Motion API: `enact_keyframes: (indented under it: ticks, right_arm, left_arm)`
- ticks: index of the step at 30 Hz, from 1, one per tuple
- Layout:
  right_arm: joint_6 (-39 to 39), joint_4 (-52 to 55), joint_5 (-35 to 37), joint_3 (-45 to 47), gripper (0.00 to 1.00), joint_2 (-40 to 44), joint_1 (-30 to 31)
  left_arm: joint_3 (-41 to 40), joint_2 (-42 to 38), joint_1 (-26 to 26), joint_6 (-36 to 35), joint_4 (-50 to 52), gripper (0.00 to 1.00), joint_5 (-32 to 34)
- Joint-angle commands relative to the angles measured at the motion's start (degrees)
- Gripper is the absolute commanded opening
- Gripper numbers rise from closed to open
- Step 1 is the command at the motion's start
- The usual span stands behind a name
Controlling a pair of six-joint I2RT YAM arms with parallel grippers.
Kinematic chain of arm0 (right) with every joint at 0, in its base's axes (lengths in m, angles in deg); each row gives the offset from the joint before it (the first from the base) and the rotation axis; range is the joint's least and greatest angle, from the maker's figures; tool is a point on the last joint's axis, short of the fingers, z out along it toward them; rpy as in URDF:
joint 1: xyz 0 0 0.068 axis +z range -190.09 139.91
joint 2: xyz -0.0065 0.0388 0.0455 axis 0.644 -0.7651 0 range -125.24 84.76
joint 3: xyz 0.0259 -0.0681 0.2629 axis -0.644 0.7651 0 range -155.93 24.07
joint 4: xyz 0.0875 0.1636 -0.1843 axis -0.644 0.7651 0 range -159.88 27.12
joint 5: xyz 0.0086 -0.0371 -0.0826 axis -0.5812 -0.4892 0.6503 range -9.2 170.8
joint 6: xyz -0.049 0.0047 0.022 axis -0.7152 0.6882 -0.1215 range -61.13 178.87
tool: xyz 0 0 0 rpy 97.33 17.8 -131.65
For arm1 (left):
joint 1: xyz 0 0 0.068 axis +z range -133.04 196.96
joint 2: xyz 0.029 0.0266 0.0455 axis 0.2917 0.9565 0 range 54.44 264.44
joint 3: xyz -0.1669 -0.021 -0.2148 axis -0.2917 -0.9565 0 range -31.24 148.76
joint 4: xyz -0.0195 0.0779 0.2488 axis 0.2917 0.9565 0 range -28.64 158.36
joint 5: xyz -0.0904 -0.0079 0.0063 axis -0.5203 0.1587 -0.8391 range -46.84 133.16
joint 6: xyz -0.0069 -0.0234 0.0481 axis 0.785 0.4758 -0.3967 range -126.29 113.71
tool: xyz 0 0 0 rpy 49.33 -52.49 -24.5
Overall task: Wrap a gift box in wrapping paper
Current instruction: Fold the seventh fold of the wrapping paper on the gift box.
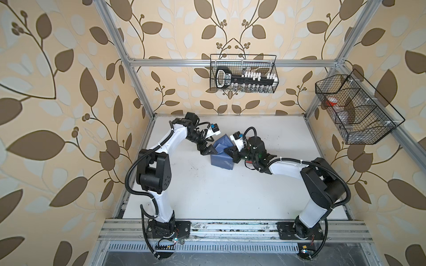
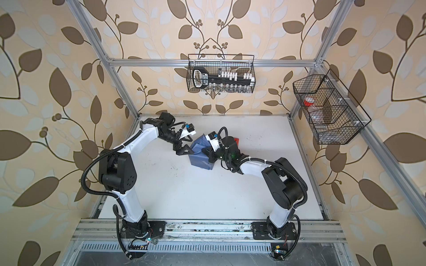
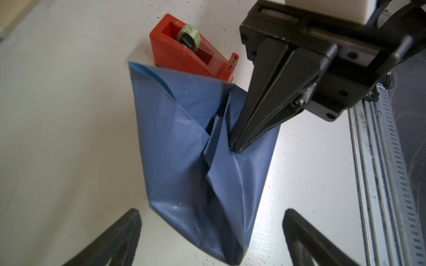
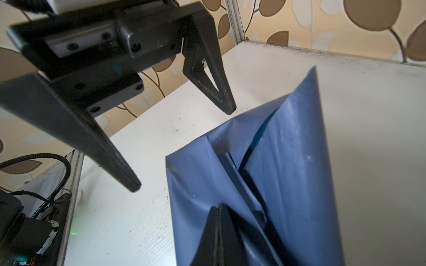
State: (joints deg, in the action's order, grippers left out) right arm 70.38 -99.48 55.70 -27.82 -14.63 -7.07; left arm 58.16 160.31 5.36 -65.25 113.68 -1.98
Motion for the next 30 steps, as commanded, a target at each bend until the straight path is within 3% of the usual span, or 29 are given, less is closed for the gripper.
enact_keyframes:
  ticks: [1,7,12,19,25,30]
  right_arm:
    - [-0.97,6.50,-0.23,1.35,0.00,-1.51,0.48]
    - [-1.76,7.45,-0.30,1.34,0.00,-1.31,0.22]
    - [-2.67,7.81,-0.08,1.19,0.00,-1.48,0.16]
    - [-3.16,8.79,-0.64,-0.07,0.00,-1.90,0.44]
    - [-4.65,11.36,-2.23,-0.91,0.02,1.19,1.74]
    - [-1.46,9.48,-3.76,-1.19,0.06,4.12,2.86]
  left_arm:
    - [-0.31,0.06,-0.01,-2.63,2.41,0.91,-3.11]
    - [8.94,8.56,-0.23,-13.52,20.57,0.36,-7.03]
    - [7.17,8.57,-0.97,-12.69,19.14,0.13,-7.41]
    - [5.24,8.56,-1.06,-10.44,17.16,0.03,-6.45]
    - [1.73,8.01,-1.06,-4.24,10.90,0.03,-2.98]
    - [0.54,7.60,-1.06,-0.73,7.93,0.04,-1.15]
